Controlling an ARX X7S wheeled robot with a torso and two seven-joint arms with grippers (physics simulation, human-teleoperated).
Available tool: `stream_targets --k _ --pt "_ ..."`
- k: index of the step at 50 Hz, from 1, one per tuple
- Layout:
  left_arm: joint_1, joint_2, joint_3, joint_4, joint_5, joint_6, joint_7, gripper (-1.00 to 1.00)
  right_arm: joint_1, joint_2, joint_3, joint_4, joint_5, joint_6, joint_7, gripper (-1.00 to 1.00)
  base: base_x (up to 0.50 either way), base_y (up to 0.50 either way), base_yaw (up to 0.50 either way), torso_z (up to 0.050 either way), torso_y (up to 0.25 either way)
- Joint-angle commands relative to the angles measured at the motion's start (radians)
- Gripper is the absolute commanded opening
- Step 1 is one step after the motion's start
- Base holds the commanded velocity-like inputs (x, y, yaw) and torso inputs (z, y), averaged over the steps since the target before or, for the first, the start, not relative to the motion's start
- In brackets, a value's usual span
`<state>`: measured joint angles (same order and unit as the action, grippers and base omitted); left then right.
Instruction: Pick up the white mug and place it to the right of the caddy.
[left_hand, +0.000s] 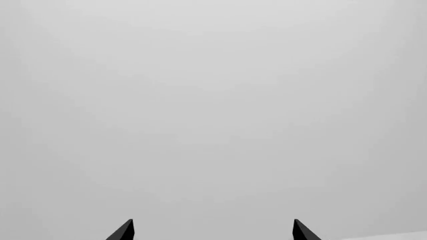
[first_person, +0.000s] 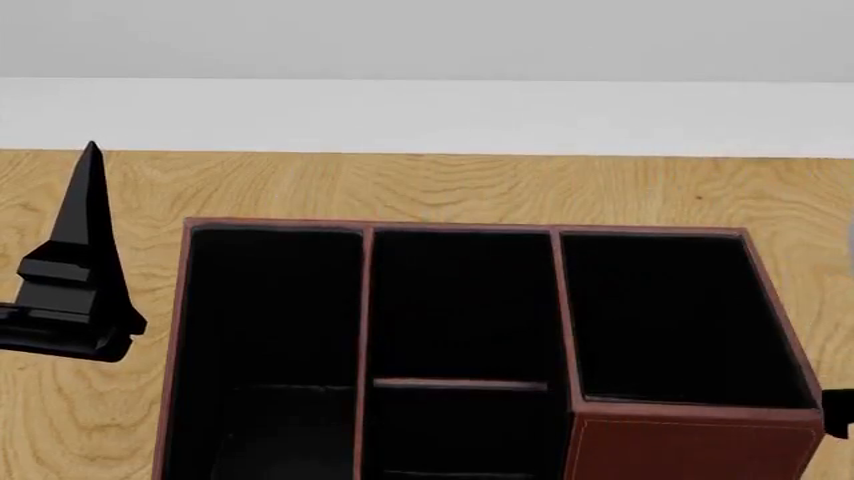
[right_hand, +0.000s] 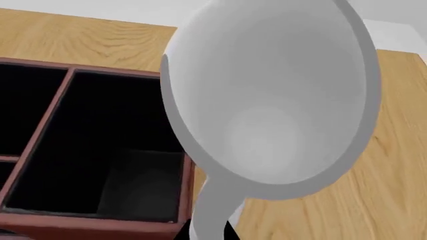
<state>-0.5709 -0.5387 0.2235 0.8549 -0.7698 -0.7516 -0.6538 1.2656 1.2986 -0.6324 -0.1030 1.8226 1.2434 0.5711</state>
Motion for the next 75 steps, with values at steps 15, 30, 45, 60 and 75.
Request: stream_targets --k 15,30,45,60,75 --pt "-0.011 -0.002 0.010 0.002 -0.006 -0.004 -0.011 1.00 -0.105 0.046 -0.016 -0.003 -0.086 -0.097 -0.067 -1.00 0.00 0.00 0.00 0.000 0.001" --pt "-0.017 -0.003 0.017 -0.004 -0.006 -0.002 -0.012 1.00 -0.166 0.048 -0.036 0.010 -0.124 -0.148 -0.095 -1.00 0.00 0.00 0.00 0.000 0.001" --pt "-0.029 -0.005 0.022 0.006 -0.017 -0.014 -0.025 1.00 -0.267 0.075 -0.058 -0.001 -0.127 -0.245 -0.108 -1.00 0.00 0.00 0.00 0.000 0.000" --pt "-0.040 -0.003 0.035 0.001 -0.017 -0.016 -0.030 1.00 -0.330 0.084 -0.076 0.004 -0.115 -0.298 -0.105 -1.00 0.00 0.00 0.00 0.000 0.001" --pt "-0.047 -0.001 0.038 0.001 -0.034 -0.025 -0.040 1.00 -0.364 0.067 -0.094 0.047 -0.151 -0.325 -0.140 -1.00 0.00 0.00 0.00 0.000 0.001"
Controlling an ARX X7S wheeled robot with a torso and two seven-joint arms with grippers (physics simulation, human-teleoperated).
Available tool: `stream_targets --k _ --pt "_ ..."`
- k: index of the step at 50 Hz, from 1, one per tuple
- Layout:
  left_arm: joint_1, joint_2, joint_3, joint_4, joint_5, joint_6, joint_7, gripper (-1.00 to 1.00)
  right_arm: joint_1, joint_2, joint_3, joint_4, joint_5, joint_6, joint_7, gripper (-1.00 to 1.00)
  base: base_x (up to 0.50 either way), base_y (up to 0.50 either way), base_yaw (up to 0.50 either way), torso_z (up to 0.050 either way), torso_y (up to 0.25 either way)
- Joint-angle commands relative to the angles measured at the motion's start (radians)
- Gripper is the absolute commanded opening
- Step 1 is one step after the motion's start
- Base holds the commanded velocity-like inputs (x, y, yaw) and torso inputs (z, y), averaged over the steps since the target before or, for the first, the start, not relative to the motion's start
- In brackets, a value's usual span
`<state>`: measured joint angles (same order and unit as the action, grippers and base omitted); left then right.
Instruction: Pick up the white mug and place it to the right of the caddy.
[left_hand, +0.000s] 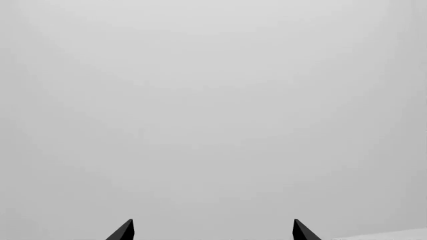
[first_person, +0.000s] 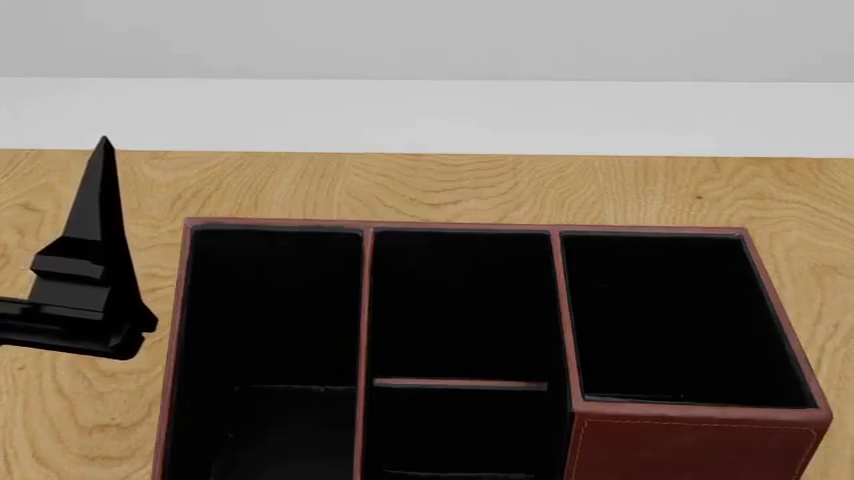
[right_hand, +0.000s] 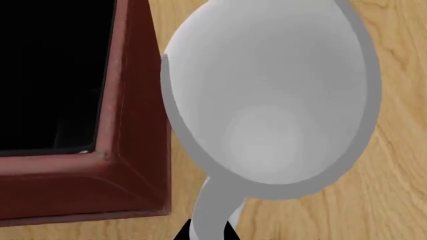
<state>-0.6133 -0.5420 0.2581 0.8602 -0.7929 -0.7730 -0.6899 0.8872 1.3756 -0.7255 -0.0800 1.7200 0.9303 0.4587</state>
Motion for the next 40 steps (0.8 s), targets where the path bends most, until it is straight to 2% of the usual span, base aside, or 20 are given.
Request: stream_targets --k 1,40 --pt "-0.005 0.002 0.005 -0.003 -0.008 -0.002 -0.004 1.00 0.014 -0.013 -0.001 0.026 -0.050 -0.012 -0.029 -1.00 0.00 0.00 0.00 0.000 0.000" --pt "-0.010 -0.011 0.005 0.018 -0.024 0.004 -0.022 1.00 -0.012 -0.143 -0.059 0.178 -0.182 -0.022 -0.095 -1.00 0.00 0.00 0.00 0.000 0.001"
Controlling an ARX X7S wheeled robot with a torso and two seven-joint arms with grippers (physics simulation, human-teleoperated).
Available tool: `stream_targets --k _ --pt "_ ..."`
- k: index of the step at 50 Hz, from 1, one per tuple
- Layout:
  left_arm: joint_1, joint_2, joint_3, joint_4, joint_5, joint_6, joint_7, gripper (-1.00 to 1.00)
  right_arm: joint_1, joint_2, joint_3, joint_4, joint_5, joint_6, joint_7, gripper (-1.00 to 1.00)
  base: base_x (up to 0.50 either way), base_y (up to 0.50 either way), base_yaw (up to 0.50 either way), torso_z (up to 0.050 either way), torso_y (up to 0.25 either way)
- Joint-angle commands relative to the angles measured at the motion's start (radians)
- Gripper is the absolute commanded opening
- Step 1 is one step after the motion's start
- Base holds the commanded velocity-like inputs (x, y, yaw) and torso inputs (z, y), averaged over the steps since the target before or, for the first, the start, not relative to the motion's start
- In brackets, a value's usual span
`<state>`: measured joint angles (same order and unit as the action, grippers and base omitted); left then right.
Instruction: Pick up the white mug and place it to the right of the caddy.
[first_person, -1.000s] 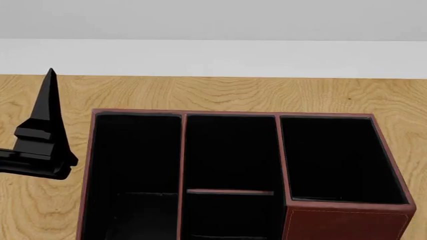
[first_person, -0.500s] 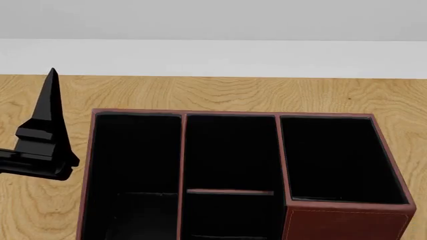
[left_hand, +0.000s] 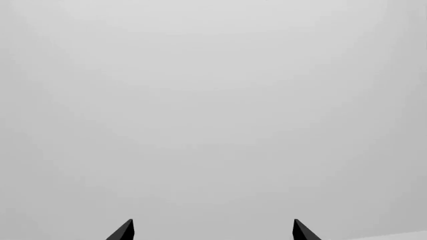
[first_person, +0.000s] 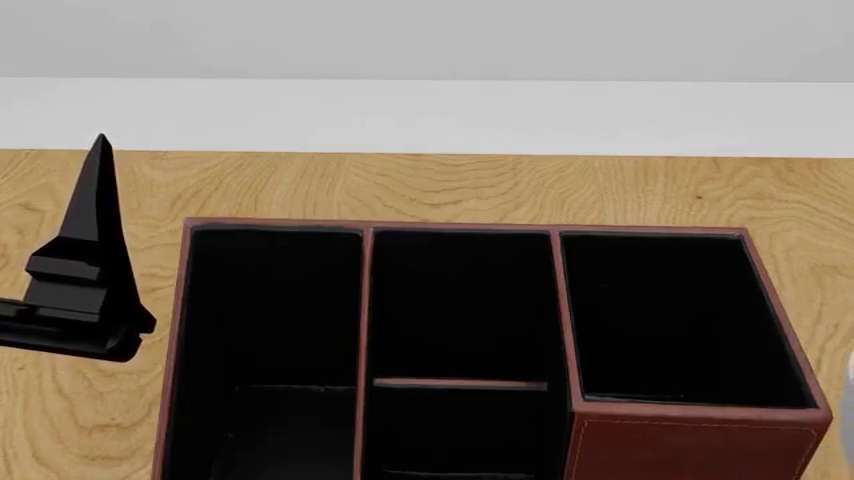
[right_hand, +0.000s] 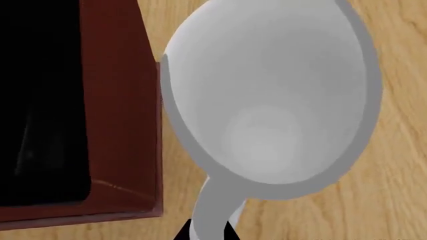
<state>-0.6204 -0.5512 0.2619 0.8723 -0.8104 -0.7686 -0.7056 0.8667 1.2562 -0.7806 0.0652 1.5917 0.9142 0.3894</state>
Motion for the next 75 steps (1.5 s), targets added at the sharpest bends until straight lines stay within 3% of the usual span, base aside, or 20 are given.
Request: stream_targets --k 1,75 --pt "0.000 -0.003 0.001 0.006 -0.005 0.002 -0.006 1.00 0.006 -0.029 -0.006 0.040 -0.057 -0.009 -0.028 -1.00 0.00 0.00 0.00 0.000 0.000" --pt "-0.019 -0.014 0.023 0.005 -0.013 0.015 -0.026 1.00 -0.128 -0.236 -0.092 0.371 -0.222 -0.182 -0.227 -1.00 0.00 0.00 0.00 0.000 0.000"
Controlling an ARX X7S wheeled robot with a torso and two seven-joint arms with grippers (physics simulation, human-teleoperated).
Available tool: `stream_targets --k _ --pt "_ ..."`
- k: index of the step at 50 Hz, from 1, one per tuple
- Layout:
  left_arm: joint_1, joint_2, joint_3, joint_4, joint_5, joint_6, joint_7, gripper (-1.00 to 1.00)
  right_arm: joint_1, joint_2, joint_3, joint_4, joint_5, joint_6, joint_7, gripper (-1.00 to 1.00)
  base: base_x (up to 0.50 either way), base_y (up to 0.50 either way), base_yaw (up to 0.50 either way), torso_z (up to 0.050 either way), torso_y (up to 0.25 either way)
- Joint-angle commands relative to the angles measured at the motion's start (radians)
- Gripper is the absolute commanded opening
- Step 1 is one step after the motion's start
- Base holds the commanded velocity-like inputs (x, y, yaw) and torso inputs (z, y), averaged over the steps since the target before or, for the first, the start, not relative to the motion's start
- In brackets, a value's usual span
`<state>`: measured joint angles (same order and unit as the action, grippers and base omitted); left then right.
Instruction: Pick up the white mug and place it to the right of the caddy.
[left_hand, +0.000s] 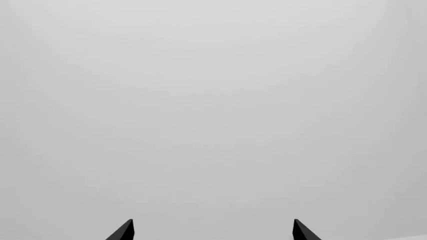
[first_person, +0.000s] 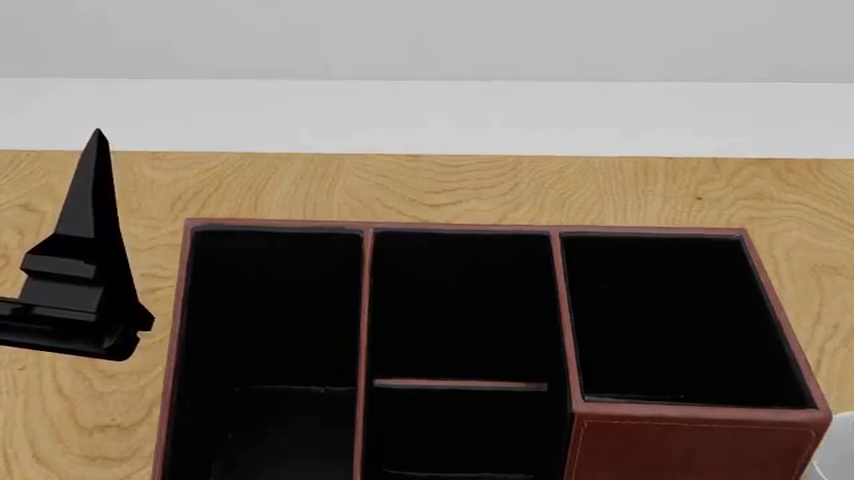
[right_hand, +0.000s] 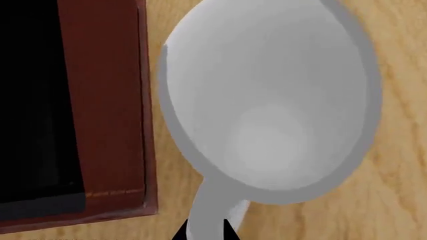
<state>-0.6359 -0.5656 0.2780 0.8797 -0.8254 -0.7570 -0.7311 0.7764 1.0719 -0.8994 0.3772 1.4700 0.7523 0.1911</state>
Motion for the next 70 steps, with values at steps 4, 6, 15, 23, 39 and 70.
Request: stream_targets --k 4,6,15,23,39,70 --pt "0.000 -0.001 0.006 -0.008 0.005 0.009 0.001 1.00 -0.042 -0.066 0.022 0.084 -0.109 -0.028 -0.043 -1.00 0.00 0.00 0.01 0.000 0.000" --pt "0.000 -0.003 0.005 -0.005 0.002 0.008 -0.002 1.00 -0.045 -0.075 0.019 0.097 -0.114 -0.034 -0.049 -1.00 0.01 0.00 0.01 0.000 0.000" --pt "-0.004 -0.004 0.005 -0.001 -0.005 0.005 -0.007 1.00 -0.046 -0.070 0.023 0.090 -0.105 -0.028 -0.039 1.00 0.01 0.00 0.01 -0.002 0.000" --pt "-0.004 -0.005 0.006 -0.002 -0.008 0.009 -0.009 1.00 -0.053 -0.051 0.034 0.061 -0.090 -0.027 -0.019 1.00 0.00 0.00 0.00 0.000 0.000" --pt "-0.006 -0.002 0.015 -0.014 0.000 0.028 0.003 1.00 -0.083 0.057 0.078 -0.148 -0.011 -0.019 0.096 1.00 0.00 0.00 0.00 0.000 0.000" --pt "-0.025 -0.010 0.004 0.027 -0.047 0.021 -0.023 1.00 -0.168 0.337 0.162 -0.544 0.174 -0.106 0.250 1.00 0.00 0.00 0.00 0.000 0.000"
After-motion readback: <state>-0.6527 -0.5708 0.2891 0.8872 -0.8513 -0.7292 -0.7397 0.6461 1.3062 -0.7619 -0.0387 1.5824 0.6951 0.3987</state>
